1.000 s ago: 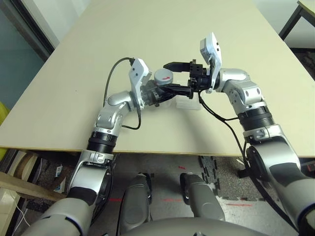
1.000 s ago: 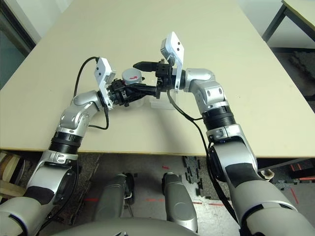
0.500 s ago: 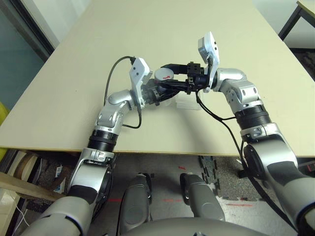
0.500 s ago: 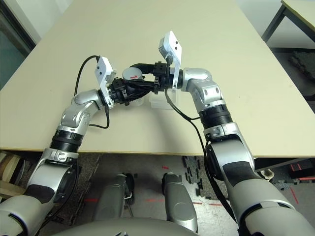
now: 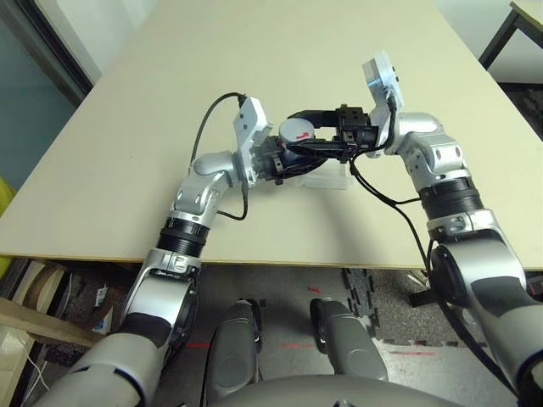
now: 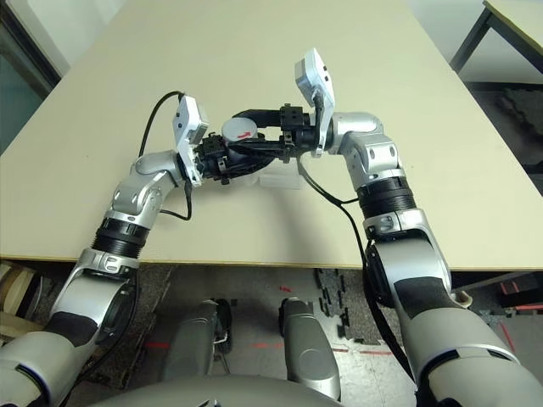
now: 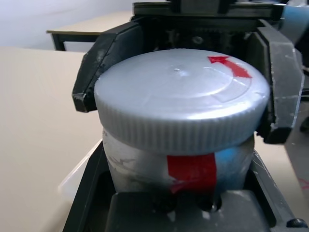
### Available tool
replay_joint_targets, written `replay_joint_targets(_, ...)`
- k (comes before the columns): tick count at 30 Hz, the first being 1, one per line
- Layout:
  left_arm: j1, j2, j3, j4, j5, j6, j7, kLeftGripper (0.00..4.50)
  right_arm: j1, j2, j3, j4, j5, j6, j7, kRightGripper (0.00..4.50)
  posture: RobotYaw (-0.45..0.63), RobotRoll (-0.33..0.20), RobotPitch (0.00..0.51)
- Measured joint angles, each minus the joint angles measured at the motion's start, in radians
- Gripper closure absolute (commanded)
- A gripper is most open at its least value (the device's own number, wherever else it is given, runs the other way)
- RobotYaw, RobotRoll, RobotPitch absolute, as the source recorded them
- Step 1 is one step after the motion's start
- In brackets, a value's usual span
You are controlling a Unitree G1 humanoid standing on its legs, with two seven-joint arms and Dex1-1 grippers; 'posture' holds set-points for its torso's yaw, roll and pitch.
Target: Pour the medicine from the bottle into the box.
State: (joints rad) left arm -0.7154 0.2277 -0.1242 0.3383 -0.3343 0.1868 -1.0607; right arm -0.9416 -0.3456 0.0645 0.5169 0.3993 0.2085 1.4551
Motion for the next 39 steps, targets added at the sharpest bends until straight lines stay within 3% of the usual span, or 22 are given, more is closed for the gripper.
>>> replay_joint_targets(7, -0.001, 0.0, -0.002, -0.012, -0.014, 0.008, -0.01, 1.89, -0.026, 0.0, -0.01, 0.053, 0.0, -0.036, 0.052, 1.88, -0.2, 0.0, 0.127)
replay_joint_targets(11, -0.004, 0.003, 0.016, -0.006, -0.027, 0.048, 0.007, 1.89, -0.064, 0.037, -0.048, 0.118, 0.031, -0.02, 0.044, 0.5, -0.2, 0.0, 0.125)
replay_joint_targets(13, -0.003, 0.004, 0.02, -0.004, -0.027, 0.058, 0.016, 1.89, -0.089, 0.035, -0.07, 0.125, 0.042, -0.018, 0.039, 0.02, -0.2, 0.0, 0.123)
replay_joint_targets(27, -0.006, -0.007, 0.03, 0.034, -0.018, 0.034, 0.04, 1.89, -0.042, 0.003, -0.076, 0.081, 0.044, 0.012, 0.005, 0.0, -0.21, 0.0, 0.127)
replay_joint_targets(39, -0.008, -0.029, 0.028, 0.031, -0.017, 0.033, 0.056, 1.89, -0.013, 0.057, -0.054, 0.034, -0.001, -0.012, -0.116, 0.0, -0.21, 0.0, 0.136)
